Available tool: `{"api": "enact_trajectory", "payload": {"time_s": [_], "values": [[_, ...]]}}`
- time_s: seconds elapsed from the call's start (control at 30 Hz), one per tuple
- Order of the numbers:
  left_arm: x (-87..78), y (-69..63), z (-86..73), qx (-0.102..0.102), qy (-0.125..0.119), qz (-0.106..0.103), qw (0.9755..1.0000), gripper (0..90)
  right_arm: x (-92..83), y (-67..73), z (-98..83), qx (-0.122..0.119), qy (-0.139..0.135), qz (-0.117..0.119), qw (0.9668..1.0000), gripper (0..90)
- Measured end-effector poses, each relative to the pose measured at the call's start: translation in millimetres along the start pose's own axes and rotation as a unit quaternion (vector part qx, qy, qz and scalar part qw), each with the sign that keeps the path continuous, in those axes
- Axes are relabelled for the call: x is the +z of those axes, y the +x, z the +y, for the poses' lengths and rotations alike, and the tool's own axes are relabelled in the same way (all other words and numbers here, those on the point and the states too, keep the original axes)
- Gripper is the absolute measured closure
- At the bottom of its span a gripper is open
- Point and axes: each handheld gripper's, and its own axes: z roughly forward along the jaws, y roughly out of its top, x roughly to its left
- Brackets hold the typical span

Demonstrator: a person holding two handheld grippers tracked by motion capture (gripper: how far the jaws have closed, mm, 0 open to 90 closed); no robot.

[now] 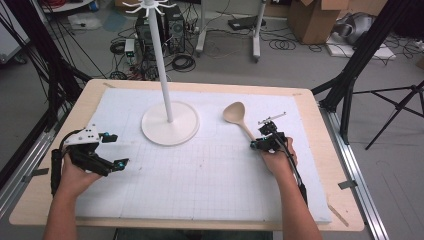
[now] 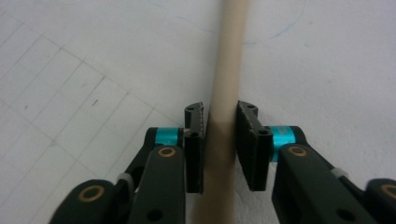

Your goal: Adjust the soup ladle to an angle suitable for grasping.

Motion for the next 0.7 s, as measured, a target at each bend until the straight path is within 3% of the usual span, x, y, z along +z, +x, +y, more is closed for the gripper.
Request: {"api": "enact_trajectory", "payload": {"time_s": [0.27,0.53,0.7], "values": [[-0.1,0.1,-0.2,0.000,0.001,0.000,1.0000,1.7,-2.0,1.3,-0.3,-0.002,-0.001,-0.007,1.0000,77.0],[0.1,0.9,-0.6,-0.001,0.002,0.000,1.0000,1.7,-16.1,-6.8,-3.7,0.010,-0.021,0.030,0.9993,77.1],[0.2,0.3,0.0,0.002,0.004,0.000,1.0000,1.7,-20.1,-6.8,-5.6,-0.004,-0.014,0.039,0.9991,77.3]]}}
